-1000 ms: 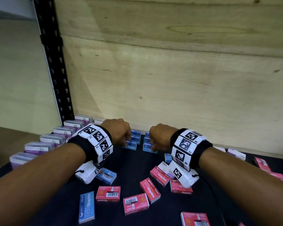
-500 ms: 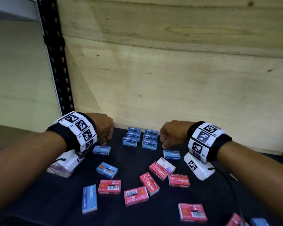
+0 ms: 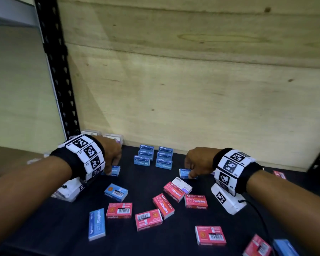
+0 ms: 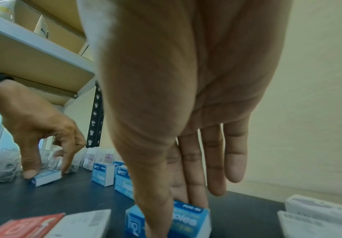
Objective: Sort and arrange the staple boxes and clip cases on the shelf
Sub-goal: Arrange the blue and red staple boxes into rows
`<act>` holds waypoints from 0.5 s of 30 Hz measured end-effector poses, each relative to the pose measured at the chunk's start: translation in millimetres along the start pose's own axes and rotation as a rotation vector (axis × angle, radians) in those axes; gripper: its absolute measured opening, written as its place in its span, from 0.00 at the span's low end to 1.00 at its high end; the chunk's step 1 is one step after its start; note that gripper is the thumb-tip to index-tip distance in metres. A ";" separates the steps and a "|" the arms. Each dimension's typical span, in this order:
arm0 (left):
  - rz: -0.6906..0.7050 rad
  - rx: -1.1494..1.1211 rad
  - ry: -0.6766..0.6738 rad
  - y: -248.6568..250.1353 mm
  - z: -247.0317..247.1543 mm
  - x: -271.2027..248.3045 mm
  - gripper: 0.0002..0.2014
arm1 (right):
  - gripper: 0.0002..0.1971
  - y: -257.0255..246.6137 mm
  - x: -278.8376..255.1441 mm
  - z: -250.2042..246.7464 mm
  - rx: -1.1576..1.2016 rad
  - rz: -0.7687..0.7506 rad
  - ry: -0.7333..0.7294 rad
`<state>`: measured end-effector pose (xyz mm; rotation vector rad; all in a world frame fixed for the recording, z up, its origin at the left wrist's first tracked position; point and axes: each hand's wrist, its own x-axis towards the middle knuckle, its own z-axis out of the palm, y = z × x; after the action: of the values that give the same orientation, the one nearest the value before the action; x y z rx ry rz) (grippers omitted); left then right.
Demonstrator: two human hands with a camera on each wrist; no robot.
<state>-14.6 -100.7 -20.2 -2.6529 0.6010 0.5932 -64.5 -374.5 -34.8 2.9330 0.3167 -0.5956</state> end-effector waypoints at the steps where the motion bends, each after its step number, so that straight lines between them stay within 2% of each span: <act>1: 0.003 0.006 -0.004 0.5 -0.6 0.5 0.17 | 0.18 -0.5 -0.2 0.3 0.002 0.003 0.007; 9: 0.078 0.055 -0.002 11.1 -5.1 2.0 0.14 | 0.18 -1.6 2.1 -2.5 0.038 0.032 0.007; 15: 0.107 -0.034 0.023 14.6 -6.5 3.1 0.14 | 0.08 -0.9 -0.6 -4.0 0.083 0.011 -0.010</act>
<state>-16.9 -116.8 -19.7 -2.6754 0.7492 0.6087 -63.8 -373.0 -31.0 3.0074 0.2808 -0.6372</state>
